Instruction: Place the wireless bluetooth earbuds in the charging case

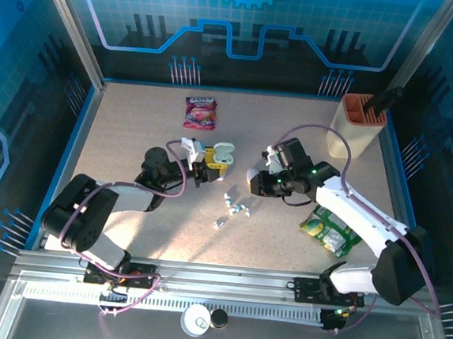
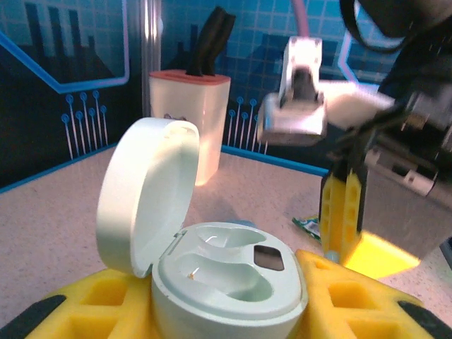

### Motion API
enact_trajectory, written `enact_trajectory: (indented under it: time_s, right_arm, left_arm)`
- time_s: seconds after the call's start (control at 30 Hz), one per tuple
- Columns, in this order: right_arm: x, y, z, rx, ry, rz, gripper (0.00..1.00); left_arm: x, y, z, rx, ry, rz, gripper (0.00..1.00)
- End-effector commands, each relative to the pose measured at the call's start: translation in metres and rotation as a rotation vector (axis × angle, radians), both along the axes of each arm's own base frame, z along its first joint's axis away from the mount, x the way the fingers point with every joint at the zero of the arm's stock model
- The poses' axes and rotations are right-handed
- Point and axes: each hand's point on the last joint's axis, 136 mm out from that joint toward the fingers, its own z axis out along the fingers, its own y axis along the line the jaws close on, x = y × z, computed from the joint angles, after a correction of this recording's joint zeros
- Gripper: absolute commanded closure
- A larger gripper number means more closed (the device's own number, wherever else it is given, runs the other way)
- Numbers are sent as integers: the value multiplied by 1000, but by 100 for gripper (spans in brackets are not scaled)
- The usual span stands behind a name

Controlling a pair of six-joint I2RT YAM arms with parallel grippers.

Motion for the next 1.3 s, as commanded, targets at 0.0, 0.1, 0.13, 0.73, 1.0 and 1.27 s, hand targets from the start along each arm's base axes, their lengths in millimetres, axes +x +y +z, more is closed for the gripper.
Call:
enact_trajectory:
  time_s: [0.0,0.1,0.13,0.73,1.0,1.27]
  right_arm:
    - [1,16,30,139,-58,42,78]
    - [0,24,49,198,-96,81,78]
    - [0,26,54,209,-109,92,79]
    - [11,49,83,240,-173,172,80]
    - [13,48,72,202,-148,167,80]
    - [7,45,60,165,-95,168,80]
  left_arm:
    - [-6,-10,10,-7,-100,-52,63]
    - [-8,-13,10,-19,-109,-74,63]
    - [-9,-14,10,-21,-112,-81,63]
    - [-33,-27,6,-13,-91,-219,64]
    - [-37,-32,12,-41,-100,-250,65]
    - [-30,-33,13,-50,-111,-224,65]
